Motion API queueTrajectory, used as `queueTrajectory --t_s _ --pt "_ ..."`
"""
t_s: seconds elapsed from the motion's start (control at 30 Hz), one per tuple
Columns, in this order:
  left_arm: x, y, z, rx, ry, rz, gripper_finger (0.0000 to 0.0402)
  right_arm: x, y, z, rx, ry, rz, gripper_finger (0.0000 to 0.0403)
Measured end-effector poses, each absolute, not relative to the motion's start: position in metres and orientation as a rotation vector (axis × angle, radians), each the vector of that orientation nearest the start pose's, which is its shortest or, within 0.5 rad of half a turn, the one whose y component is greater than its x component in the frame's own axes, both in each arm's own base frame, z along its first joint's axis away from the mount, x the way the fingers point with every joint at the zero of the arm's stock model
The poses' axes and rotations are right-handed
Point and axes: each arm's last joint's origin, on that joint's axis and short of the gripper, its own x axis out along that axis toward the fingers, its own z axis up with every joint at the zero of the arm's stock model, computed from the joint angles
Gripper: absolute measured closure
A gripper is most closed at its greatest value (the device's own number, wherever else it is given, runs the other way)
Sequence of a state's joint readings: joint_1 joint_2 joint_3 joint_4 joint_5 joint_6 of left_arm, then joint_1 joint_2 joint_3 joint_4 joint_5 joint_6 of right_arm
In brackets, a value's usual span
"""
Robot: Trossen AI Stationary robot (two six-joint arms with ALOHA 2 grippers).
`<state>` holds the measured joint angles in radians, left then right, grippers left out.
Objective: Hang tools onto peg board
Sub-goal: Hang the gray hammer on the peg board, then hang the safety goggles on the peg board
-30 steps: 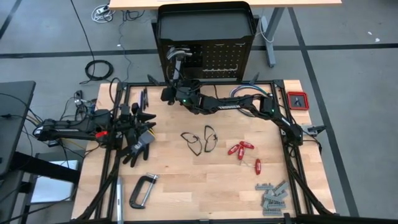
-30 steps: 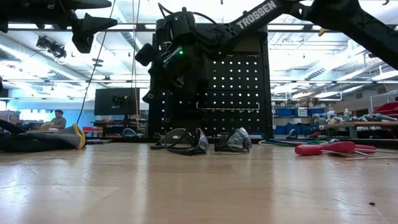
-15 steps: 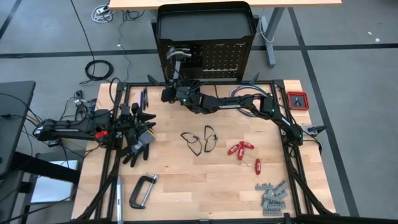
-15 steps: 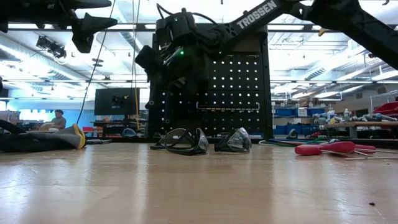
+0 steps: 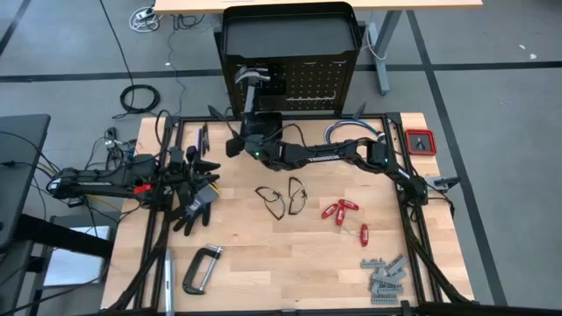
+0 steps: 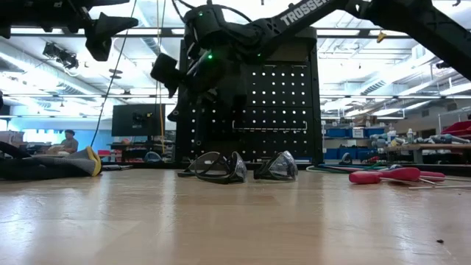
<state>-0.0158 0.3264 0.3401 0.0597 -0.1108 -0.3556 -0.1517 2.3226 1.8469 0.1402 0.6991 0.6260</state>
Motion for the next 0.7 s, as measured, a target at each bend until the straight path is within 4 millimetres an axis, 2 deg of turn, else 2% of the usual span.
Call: queueTrajectory --t_s 0.2,0.3,0.4,0.53,0.7 --pt "0.11 0.001 0.259 -0.375 -0.09 0.08 0.0204 0.52 -0.077 0.196 0.487 0.187 -0.9 0.0157" --pt "0.11 0.001 0.259 -0.375 -0.09 0.08 0.0204 0.518 -0.061 0.198 0.455 0.231 -0.917 0.0158" --pt "0.11 0.001 0.259 -0.375 -0.089 0.071 0.0204 0.511 -0.044 0.21 0.384 0.265 -0.955 0.0163" --pt "0.11 0.001 0.259 -0.375 -0.088 0.07 0.0204 0.496 -0.021 0.236 0.238 0.359 -0.942 0.0169" --pt "0.111 0.001 0.258 -0.374 -0.084 0.071 0.0204 0.473 0.019 0.276 -0.011 0.527 -0.73 0.0167"
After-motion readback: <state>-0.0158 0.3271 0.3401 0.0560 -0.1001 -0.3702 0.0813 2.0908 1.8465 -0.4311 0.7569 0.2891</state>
